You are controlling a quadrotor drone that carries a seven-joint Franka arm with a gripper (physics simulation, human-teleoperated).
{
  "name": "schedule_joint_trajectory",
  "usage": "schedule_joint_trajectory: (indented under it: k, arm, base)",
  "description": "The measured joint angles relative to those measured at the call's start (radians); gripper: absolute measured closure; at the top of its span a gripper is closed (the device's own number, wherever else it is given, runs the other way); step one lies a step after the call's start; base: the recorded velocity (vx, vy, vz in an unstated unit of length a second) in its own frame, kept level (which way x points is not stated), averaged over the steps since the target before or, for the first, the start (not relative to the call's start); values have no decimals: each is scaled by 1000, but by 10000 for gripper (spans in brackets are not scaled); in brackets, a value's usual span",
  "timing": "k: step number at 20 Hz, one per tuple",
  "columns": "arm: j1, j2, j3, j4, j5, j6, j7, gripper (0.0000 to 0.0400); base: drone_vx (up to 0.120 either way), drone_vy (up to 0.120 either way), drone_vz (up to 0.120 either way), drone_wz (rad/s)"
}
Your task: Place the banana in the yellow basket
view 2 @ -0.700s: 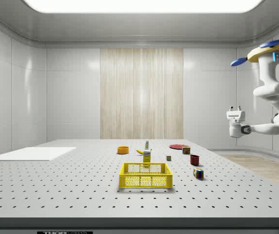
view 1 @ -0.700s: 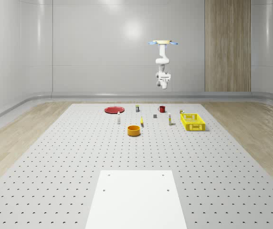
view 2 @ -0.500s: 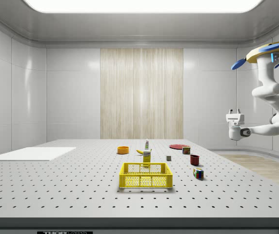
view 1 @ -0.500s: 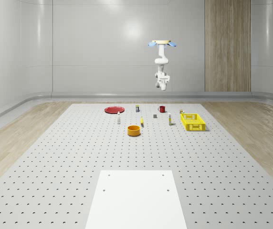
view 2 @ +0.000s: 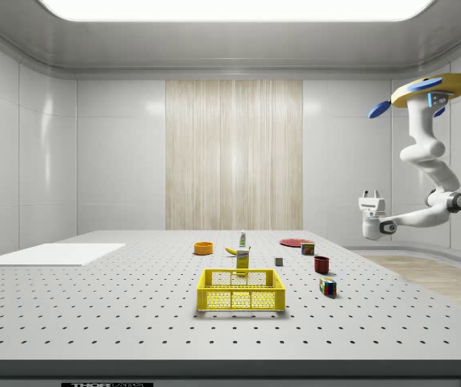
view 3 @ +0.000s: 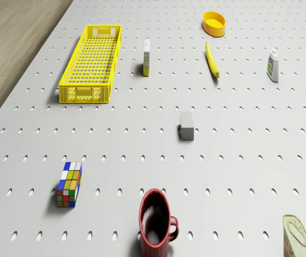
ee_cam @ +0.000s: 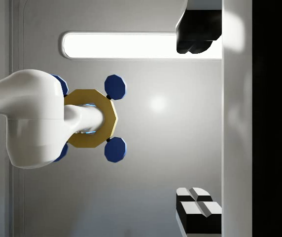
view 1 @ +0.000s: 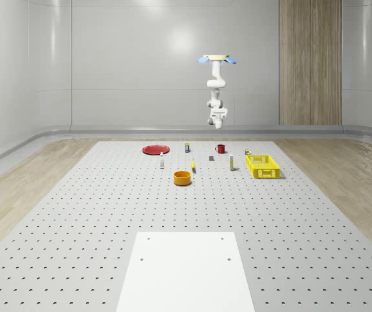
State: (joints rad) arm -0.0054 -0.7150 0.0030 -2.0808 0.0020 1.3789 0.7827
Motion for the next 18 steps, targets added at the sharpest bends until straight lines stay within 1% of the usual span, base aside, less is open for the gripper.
schedule_joint_trajectory:
  k: [7, 18]
  arm:
    - [-1, 12, 1, 34, 0, -16, -1, 0]
    - [-3, 10, 2, 37, 0, -13, -1, 0]
  base:
    - [120, -120, 0, 0]
    - [120, -120, 0, 0]
